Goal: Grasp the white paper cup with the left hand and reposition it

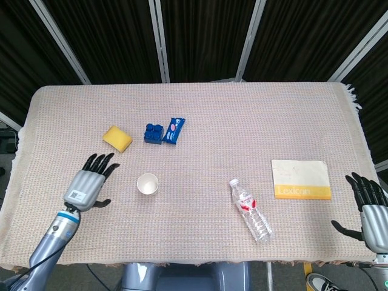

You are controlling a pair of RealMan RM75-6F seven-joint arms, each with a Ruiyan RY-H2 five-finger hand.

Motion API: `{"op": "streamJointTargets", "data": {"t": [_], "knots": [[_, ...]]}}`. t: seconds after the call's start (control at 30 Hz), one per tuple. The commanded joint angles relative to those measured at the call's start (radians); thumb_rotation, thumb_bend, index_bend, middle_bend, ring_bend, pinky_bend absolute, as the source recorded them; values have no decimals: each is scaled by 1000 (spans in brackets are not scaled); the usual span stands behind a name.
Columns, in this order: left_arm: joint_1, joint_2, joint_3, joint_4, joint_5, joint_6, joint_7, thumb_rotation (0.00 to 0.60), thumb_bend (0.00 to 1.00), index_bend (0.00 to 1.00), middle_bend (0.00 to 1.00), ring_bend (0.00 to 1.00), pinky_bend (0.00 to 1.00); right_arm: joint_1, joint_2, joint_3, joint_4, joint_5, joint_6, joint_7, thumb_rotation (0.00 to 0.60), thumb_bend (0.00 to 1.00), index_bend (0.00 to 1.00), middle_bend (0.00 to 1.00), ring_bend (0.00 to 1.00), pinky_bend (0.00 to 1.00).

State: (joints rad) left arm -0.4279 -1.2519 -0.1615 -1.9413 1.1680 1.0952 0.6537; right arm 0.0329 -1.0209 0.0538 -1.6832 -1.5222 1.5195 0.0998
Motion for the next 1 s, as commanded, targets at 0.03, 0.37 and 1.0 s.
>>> {"op": "streamJointTargets", "data": {"t": [0.03, 0.37, 1.0], "knots": [[-98, -107, -28, 30, -145, -43, 125, 600, 76, 156, 0, 0, 0, 0, 3, 1, 1, 2, -1, 4, 600, 53, 0, 0, 0, 0], [-228, -218, -47, 69, -367, -35, 231, 600, 79, 165, 0, 0, 0, -2, 6, 4, 2, 8, -2, 16, 600, 51, 0, 0, 0, 0], [-332, -281, -28, 123, -501, 23, 242, 600, 183, 388, 0, 0, 0, -1, 8, 3, 4, 8, -8, 22, 600, 53, 0, 0, 0, 0]]}}
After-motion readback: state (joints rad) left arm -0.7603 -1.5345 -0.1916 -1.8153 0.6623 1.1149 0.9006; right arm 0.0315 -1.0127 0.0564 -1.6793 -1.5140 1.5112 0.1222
